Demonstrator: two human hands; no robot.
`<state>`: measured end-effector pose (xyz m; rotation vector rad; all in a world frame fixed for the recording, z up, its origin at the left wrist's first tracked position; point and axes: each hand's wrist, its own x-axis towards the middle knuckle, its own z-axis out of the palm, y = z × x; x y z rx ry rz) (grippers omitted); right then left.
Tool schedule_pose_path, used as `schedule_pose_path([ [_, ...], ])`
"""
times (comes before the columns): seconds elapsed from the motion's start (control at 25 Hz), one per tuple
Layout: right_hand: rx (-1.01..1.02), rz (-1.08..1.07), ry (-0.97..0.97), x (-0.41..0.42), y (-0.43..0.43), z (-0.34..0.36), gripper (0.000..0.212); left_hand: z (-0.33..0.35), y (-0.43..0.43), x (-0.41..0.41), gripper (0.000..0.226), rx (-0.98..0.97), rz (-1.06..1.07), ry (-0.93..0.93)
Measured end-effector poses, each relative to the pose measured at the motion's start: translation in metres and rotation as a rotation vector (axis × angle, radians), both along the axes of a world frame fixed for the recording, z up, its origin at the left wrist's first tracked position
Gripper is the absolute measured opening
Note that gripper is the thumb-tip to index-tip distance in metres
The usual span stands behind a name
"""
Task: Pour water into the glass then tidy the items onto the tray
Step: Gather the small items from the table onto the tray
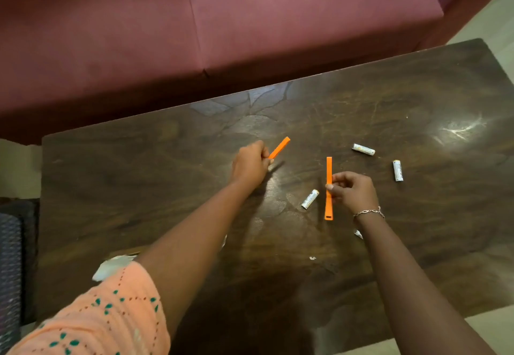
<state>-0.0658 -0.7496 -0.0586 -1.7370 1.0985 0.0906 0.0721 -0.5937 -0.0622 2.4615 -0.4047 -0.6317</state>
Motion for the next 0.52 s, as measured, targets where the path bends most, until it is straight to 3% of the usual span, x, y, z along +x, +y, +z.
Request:
schedule_pose_path([
  [0.08,0.195,-0.074,-0.092,0.014,0.027,0.017,0.016,0.014,0.025,0.000,0.008,-0.101,0.134,0.066],
  [0.28,0.292,0.012,-0.216,0.052,0.110,0.054,0.016,0.044,0.107,0.008,0.009,-0.210,0.347,0.130],
  [0.52,0.415,0.210,-0.256,0.100,0.243,0.078,0.025,0.069,0.251,0.020,0.010,-0.219,0.536,0.000],
])
